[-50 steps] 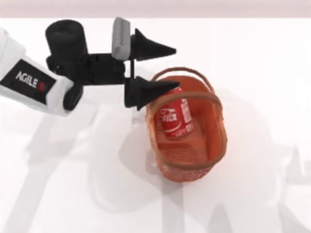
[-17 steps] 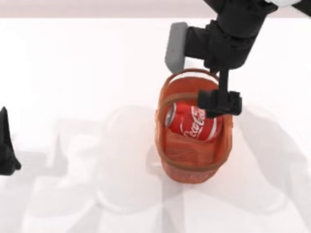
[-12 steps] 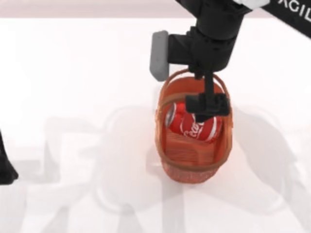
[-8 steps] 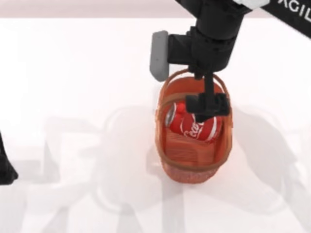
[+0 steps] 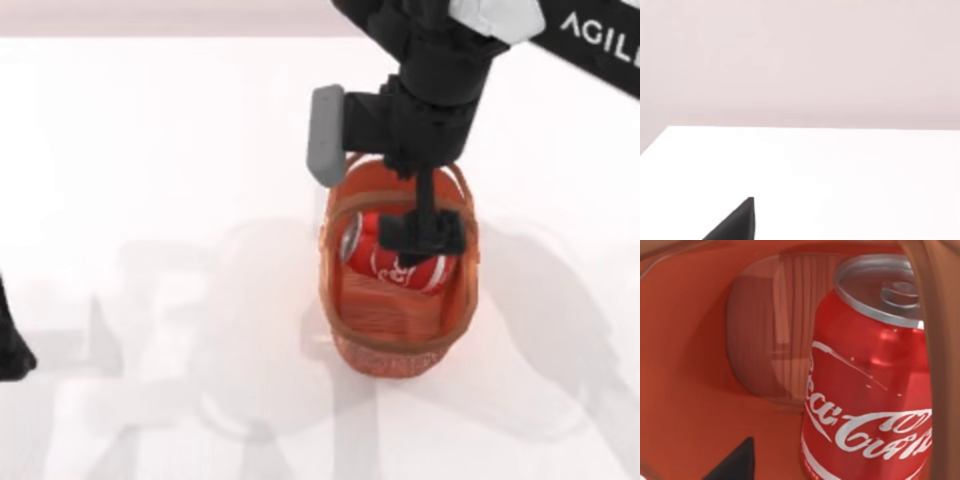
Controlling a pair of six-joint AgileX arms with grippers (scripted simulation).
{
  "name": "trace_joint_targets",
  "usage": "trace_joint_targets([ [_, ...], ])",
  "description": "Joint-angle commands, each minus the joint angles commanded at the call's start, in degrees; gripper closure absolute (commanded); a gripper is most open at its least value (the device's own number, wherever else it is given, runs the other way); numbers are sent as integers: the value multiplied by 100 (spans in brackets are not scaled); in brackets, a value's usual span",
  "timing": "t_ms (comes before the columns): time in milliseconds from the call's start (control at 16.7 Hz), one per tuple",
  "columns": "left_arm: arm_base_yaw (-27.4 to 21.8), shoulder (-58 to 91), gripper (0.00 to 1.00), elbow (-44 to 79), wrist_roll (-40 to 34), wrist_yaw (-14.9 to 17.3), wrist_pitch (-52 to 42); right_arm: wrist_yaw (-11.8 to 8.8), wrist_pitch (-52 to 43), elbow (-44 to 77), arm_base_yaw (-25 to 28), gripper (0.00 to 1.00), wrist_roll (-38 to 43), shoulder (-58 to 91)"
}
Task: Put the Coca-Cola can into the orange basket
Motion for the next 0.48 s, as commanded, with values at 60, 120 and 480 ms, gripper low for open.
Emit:
trace_joint_targets([
  [60, 0, 0, 0, 0, 0, 0, 0, 0, 1, -2, 0, 0, 0, 0],
  [120, 0, 0, 0, 0, 0, 0, 0, 0, 1, -2, 0, 0, 0, 0],
  [480, 0, 0, 0, 0, 0, 0, 0, 0, 1, -2, 0, 38, 0, 0],
])
